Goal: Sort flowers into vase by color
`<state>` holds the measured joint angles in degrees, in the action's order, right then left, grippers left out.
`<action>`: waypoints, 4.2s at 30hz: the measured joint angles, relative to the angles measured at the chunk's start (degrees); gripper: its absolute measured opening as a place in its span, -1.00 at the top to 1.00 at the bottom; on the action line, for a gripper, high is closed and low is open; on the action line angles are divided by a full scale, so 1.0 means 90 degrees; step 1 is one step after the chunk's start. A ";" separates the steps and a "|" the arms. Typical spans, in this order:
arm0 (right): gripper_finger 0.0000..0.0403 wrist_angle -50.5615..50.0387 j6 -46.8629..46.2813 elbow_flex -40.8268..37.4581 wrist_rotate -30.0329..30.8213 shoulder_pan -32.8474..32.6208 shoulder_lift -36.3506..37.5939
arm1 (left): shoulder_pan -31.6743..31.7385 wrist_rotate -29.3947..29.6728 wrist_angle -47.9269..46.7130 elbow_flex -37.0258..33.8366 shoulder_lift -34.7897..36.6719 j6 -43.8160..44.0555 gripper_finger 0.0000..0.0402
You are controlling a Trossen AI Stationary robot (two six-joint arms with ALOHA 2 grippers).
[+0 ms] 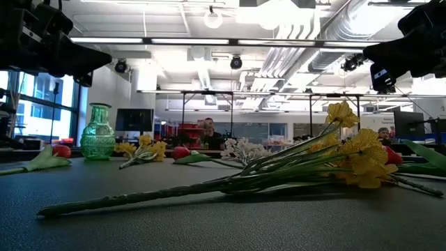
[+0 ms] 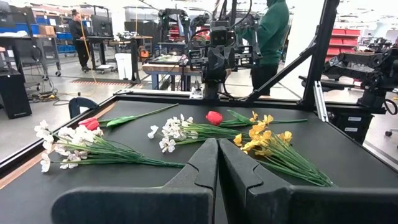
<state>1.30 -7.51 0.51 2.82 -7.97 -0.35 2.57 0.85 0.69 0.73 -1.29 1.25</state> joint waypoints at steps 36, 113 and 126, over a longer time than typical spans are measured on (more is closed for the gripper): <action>0.58 0.1797 -0.0501 0.1022 0.1499 0.0110 -0.3204 | 0.0002 -0.0018 0.0344 0.0000 -0.0002 0.0508 1.00; 0.99 -0.2725 -0.4421 0.6643 0.1968 -0.1953 -0.8415 | -0.0962 0.1135 0.0744 -0.0001 -0.0008 0.0725 1.00; 1.00 0.4487 -0.4031 0.6073 0.2309 -0.0483 -1.1312 | -0.0962 0.1325 0.0719 0.0000 -0.0007 0.1346 1.00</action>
<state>41.68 -43.79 55.17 23.60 -12.31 -102.16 -6.09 12.78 7.16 0.73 -1.34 13.37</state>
